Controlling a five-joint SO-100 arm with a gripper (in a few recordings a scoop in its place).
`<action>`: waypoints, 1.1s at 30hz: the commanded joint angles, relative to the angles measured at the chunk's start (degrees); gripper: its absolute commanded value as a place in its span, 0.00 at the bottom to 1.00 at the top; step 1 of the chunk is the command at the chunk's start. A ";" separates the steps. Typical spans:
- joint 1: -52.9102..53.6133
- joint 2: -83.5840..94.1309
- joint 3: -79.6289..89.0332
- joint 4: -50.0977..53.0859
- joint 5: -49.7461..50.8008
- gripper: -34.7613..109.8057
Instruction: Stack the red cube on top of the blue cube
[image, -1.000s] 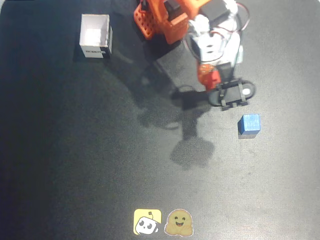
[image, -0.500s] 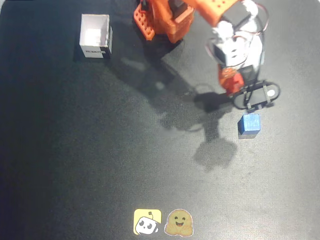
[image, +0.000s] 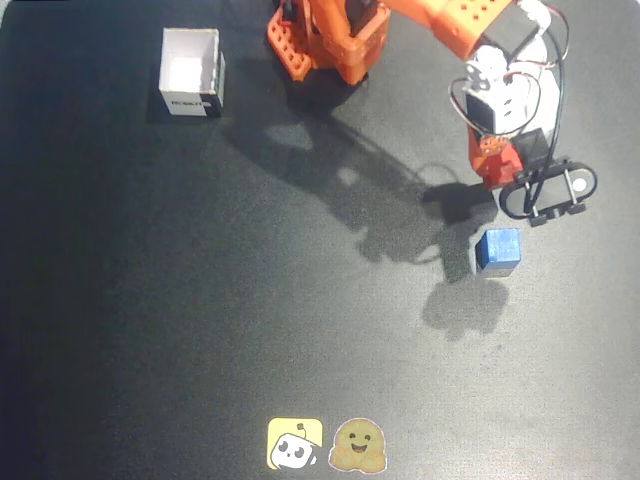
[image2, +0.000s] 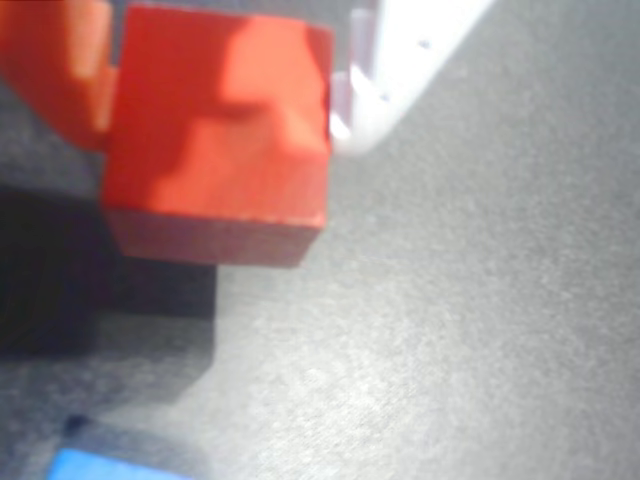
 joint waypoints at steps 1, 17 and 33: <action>0.53 -0.18 -3.34 -0.88 -0.79 0.24; 7.73 -7.21 -9.93 -2.90 -5.10 0.24; 8.70 -15.64 -17.67 -3.78 -3.16 0.24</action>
